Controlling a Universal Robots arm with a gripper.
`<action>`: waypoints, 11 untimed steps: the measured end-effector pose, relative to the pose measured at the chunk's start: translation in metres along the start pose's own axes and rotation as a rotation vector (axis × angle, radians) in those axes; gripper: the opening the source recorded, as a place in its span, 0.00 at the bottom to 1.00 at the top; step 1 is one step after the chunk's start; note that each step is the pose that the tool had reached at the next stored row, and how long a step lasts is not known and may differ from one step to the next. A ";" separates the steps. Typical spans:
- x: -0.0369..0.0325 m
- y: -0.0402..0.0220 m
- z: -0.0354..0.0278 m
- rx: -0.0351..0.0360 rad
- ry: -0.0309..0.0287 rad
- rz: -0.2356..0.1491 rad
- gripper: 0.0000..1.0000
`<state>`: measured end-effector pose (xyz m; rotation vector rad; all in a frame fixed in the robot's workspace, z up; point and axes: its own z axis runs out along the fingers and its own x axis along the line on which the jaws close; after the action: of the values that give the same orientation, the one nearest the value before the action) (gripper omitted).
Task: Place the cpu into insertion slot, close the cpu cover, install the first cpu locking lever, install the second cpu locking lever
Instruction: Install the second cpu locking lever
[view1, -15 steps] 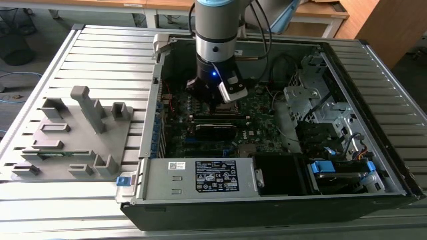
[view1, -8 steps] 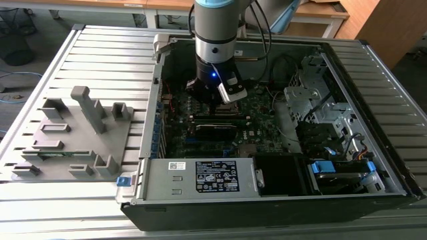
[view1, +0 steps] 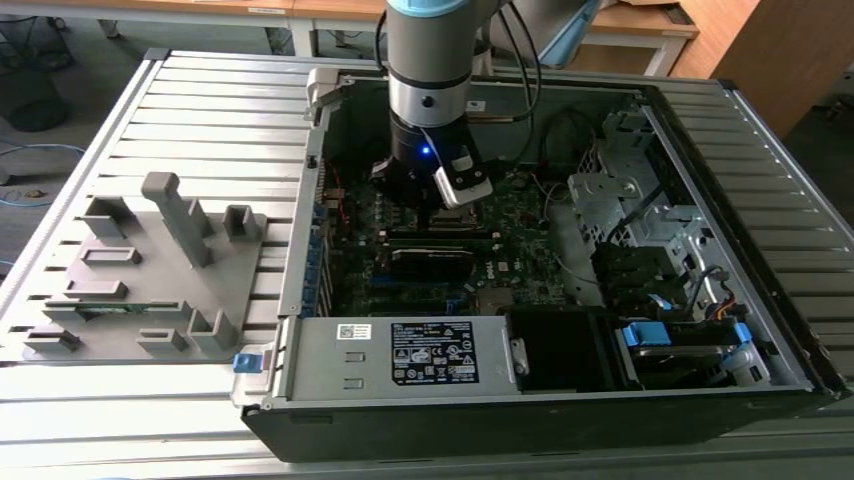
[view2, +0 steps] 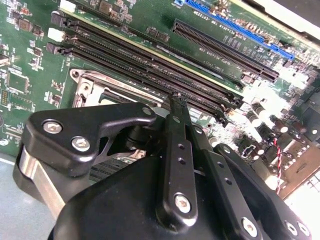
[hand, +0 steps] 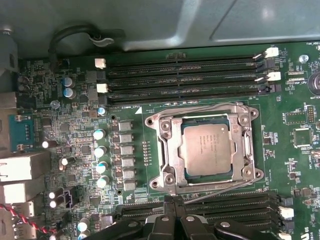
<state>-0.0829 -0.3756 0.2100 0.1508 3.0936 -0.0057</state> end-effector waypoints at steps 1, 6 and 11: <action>0.0002 0.0000 0.0001 -0.0002 0.0001 0.000 0.10; 0.0016 -0.0005 0.0005 -0.0010 0.0004 0.000 0.10; 0.0020 -0.0005 0.0006 -0.0061 0.0007 0.000 0.10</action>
<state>-0.0849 -0.3759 0.2093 0.1510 3.0940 0.0037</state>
